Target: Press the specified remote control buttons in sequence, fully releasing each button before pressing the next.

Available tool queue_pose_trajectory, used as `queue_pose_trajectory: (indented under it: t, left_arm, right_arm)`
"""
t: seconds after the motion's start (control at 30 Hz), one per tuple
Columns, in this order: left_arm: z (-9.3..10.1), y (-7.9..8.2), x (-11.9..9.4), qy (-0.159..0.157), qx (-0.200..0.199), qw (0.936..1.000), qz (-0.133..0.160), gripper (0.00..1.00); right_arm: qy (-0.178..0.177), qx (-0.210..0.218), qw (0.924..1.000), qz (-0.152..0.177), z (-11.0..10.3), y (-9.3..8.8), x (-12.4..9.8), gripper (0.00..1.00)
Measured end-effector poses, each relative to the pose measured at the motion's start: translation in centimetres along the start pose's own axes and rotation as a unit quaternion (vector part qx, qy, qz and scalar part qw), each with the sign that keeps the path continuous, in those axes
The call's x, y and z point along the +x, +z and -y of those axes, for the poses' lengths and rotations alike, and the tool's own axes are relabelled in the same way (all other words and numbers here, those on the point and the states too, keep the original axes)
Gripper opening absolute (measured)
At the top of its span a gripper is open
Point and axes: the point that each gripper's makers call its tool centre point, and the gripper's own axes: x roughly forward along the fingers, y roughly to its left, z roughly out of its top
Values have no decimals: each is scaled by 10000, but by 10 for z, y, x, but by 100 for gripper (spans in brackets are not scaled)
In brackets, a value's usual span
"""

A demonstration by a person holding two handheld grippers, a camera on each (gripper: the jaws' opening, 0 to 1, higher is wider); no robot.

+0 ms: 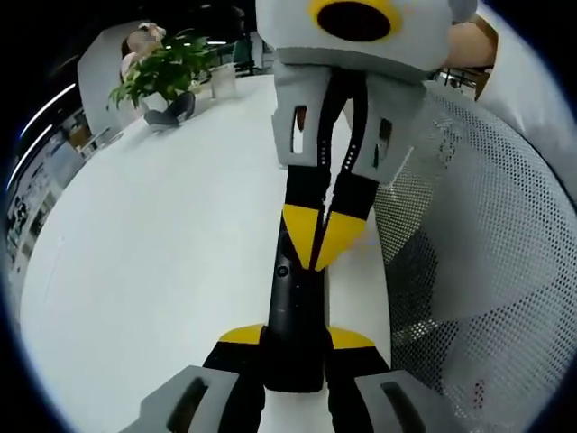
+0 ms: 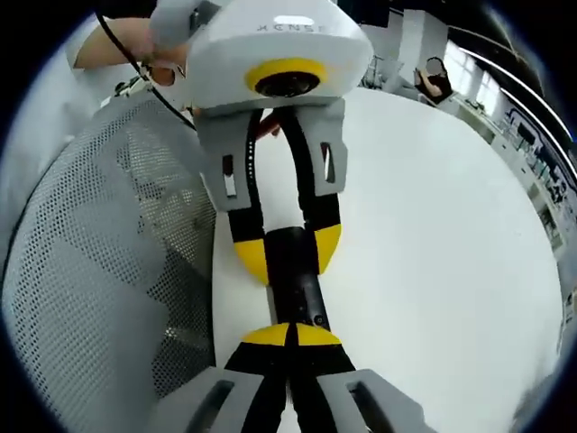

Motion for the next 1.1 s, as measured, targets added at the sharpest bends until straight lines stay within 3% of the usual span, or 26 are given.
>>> queue_pose_trajectory:
  t: [0.1,0.17,0.2,0.23,0.37,0.43,0.7,1.0,1.1]
  left_arm:
    - [0,0,0,-15,23,10000,1,23]
    - [0,0,0,-17,30,10000,-2,23]
    - [0,0,0,-17,34,10000,-5,23]
    - [0,0,0,-18,34,10000,-9,23]
    - [-1,0,0,-22,4,10000,2,23]
    - [-1,0,0,-21,-15,10000,17,23]
    - [0,0,1,-73,28,10000,34,23]
    - [0,0,1,-50,-4,10000,74,23]
    - [0,0,1,-23,16,10000,77,23]
  right_arm:
    - [-9,-20,10000,-14,4,3,3,0]
    - [-32,-194,9995,-248,5,-2,6,0]
    - [-92,-479,9987,-138,7,5,8,0]
    - [-71,-399,9988,-290,5,1,8,0]
    - [-7,-948,9946,-430,4,2,9,0]
    - [93,-680,9971,-342,-1,1,8,0]
    - [242,-662,9970,-312,-4,-3,4,0]
    - [30,-1050,9932,-495,-3,-2,8,0]
    - [-127,-921,9951,-337,-1,-2,7,0]
